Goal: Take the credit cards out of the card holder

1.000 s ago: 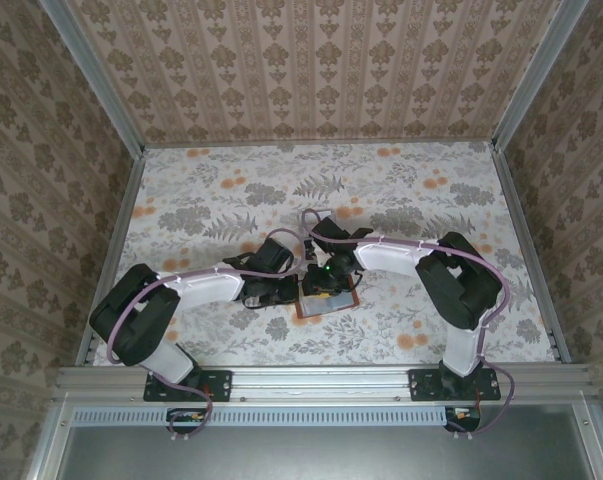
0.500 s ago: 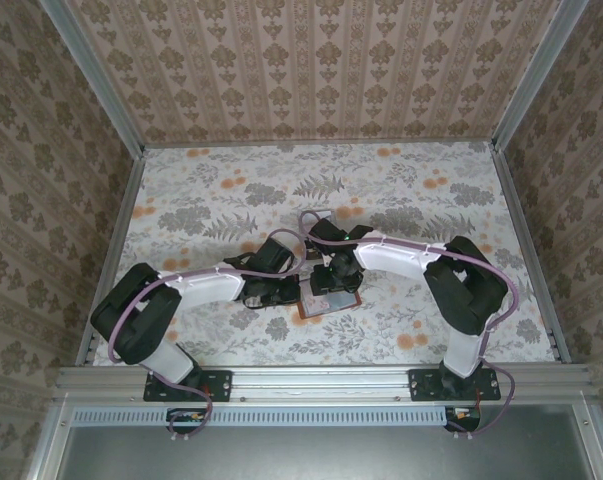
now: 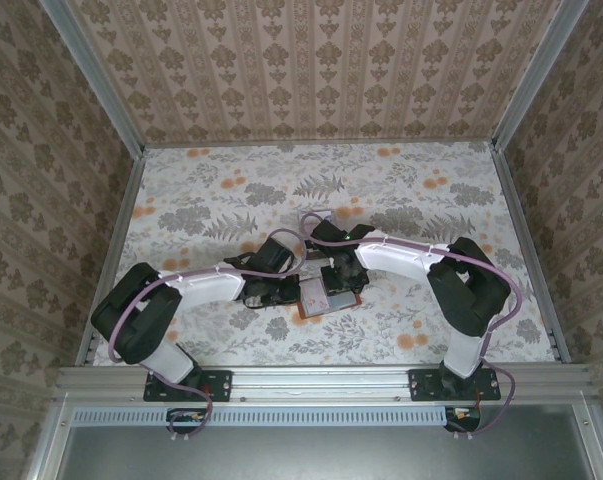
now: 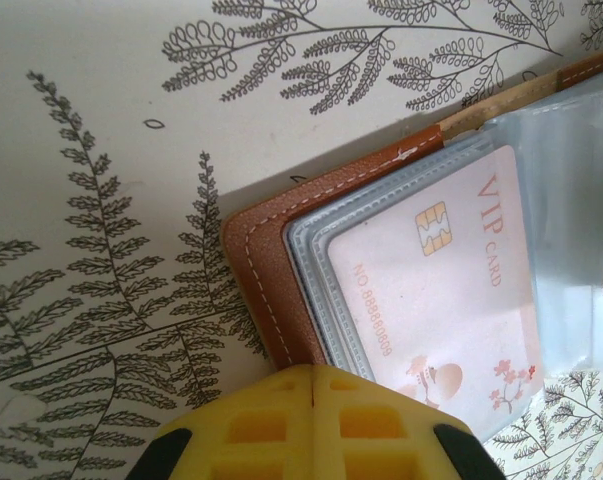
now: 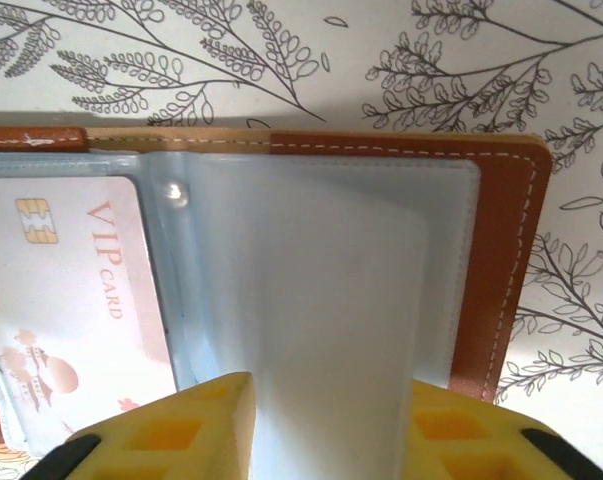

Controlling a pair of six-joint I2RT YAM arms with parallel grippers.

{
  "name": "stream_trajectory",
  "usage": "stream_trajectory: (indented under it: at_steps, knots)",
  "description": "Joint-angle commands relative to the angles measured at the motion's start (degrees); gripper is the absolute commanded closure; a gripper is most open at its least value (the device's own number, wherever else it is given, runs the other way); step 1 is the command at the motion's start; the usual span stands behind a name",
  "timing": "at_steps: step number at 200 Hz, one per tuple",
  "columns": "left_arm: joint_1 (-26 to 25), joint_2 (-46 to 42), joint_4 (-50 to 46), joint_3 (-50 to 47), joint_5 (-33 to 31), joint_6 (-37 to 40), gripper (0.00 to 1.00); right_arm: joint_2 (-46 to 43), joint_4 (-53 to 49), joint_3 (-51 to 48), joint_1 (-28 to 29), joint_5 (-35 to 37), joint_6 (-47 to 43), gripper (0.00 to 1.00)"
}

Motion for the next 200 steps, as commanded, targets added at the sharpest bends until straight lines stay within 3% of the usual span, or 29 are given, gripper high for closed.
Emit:
stream_trajectory:
  at_steps: [1, 29, 82, 109, 156, 200]
  knots:
    - [0.0, 2.3, -3.7, -0.2, -0.1, 0.2, 1.0, -1.9, -2.4, 1.0, -0.1, 1.9, -1.0, 0.75]
    - [0.0, 3.2, -4.5, 0.7, -0.1, 0.8, 1.0, -2.2, -2.3, 0.0, -0.2, 1.6, -1.1, 0.87]
    - [0.1, 4.2, -6.5, 2.5, -0.8, 2.1, 1.0, -4.2, -1.8, -3.1, -0.3, 1.4, 0.0, 0.9]
    - [0.2, 4.8, -7.5, 3.5, -0.8, 2.9, 1.0, -4.4, -1.6, -4.6, -0.4, 2.6, 0.4, 0.86]
    - [0.2, 4.9, -8.4, 4.0, -0.9, 3.4, 1.0, -4.8, -3.9, -5.4, -0.6, 8.6, 0.3, 0.7]
    - [0.2, 4.6, -8.6, 4.0, -0.9, 3.4, 1.0, -5.5, -6.1, -5.9, -1.5, 12.0, -0.7, 0.69]
